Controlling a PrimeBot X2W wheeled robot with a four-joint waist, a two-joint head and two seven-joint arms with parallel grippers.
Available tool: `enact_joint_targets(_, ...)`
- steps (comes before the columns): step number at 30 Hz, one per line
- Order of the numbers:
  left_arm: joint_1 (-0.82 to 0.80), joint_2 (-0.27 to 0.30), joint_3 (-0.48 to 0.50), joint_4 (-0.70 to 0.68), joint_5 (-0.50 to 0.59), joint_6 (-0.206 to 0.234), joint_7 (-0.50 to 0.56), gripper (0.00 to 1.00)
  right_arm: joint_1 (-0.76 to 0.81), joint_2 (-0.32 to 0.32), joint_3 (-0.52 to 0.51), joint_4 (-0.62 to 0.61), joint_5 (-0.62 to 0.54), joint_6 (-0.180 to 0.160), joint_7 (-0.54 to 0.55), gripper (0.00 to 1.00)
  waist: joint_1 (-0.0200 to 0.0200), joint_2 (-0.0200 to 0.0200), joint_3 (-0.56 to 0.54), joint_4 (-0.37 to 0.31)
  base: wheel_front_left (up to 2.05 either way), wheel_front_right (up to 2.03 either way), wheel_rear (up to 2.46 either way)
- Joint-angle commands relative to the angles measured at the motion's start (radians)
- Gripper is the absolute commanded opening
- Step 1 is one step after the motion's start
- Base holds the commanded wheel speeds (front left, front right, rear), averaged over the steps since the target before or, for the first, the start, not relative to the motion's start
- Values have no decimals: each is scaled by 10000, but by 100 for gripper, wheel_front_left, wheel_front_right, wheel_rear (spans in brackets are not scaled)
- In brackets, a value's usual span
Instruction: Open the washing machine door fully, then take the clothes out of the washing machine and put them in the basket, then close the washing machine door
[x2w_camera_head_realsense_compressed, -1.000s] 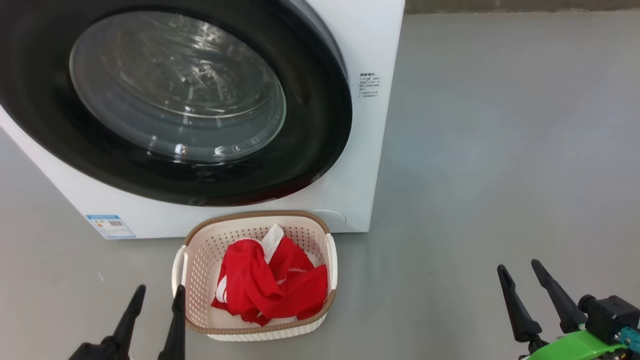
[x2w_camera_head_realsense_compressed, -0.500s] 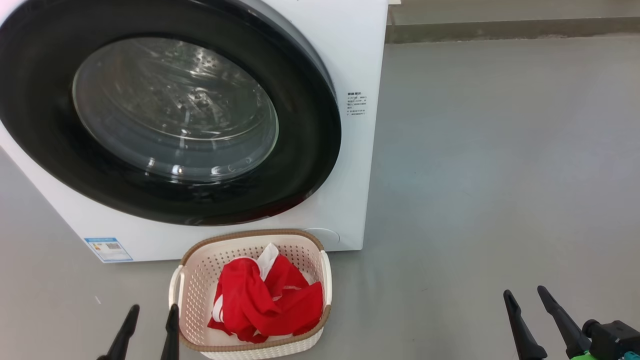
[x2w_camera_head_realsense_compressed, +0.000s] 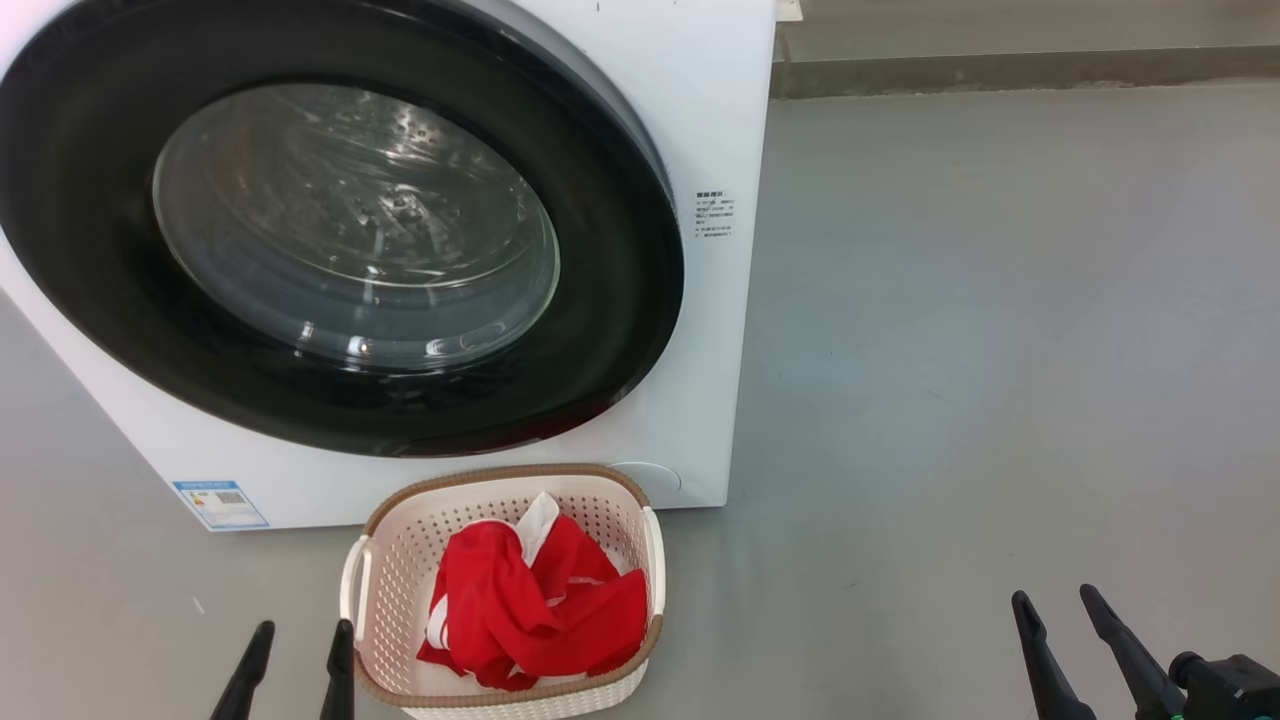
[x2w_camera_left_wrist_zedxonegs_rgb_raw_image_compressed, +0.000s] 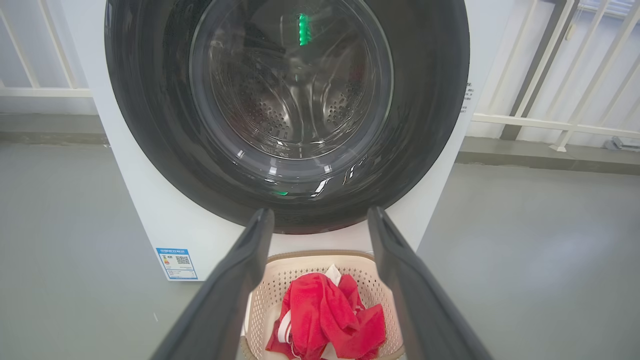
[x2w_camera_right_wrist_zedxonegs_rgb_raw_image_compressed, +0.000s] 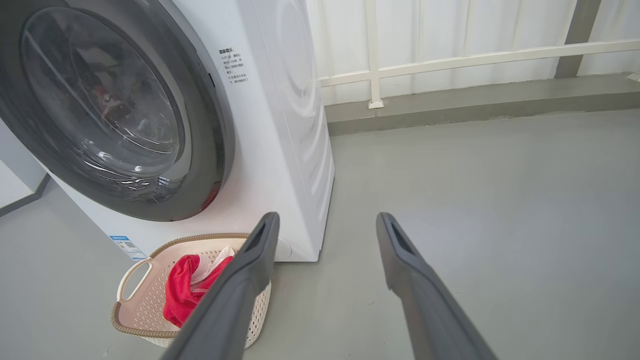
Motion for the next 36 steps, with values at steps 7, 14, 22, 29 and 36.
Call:
enact_joint_targets(7,-83,109,326,-312,-154,-55,-122,100,-148,-206,219,-244,-46,-38,-36,100,0,0,-18,15,0,0,0)
enact_joint_targets(14,-73,80,393,-350,-171,-55,-122,100,-201,-206,278,-224,-32,-38,-36,100,0,0,-27,-27,0,0,0)
enact_joint_targets(22,-83,71,393,-289,-304,-55,-122,100,-277,-176,339,-209,-27,-38,-36,100,0,0,-29,-91,0,0,0)
enact_joint_targets(29,-111,99,380,-217,-395,-55,-122,100,-291,-159,371,-225,-23,-38,-36,100,0,0,-53,-106,0,0,0)
enact_joint_targets(36,113,-2,40,24,-397,0,0,0,-10,32,192,3,2,0,1,0,0,0,-56,-97,0,0,0)
